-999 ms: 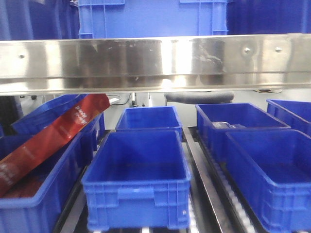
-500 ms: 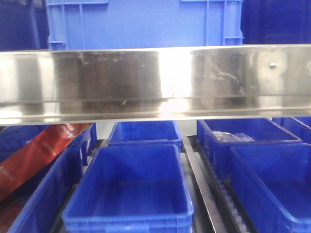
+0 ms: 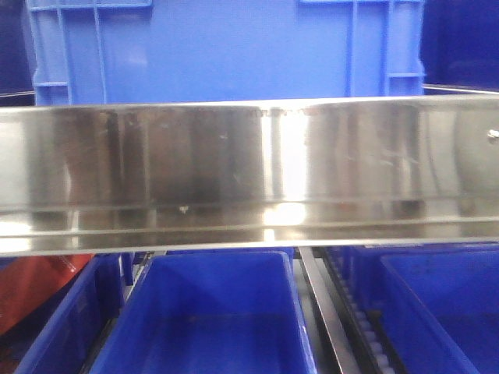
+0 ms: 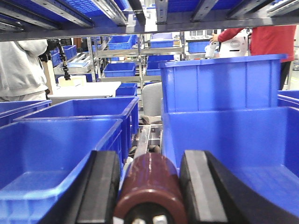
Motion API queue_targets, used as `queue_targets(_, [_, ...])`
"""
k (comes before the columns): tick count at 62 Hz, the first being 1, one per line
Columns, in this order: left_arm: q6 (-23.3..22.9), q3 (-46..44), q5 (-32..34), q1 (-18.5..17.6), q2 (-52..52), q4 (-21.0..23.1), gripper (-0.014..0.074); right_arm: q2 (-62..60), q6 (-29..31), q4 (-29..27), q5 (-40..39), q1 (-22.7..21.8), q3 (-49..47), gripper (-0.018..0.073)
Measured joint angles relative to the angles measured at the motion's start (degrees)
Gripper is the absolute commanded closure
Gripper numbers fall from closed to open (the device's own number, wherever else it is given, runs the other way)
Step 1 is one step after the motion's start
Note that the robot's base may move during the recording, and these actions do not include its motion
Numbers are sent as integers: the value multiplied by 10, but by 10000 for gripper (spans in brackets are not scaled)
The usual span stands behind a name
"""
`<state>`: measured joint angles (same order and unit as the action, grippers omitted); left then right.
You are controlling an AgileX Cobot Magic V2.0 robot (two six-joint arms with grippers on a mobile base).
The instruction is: Place cylindrical capacitor in blue bin on shelf
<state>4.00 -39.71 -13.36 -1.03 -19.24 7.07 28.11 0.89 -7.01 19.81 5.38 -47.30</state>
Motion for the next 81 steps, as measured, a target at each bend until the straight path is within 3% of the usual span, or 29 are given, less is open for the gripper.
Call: queue_targets(81, [0, 0, 0, 0, 0, 0, 707, 0, 0, 0, 0, 0, 0, 722])
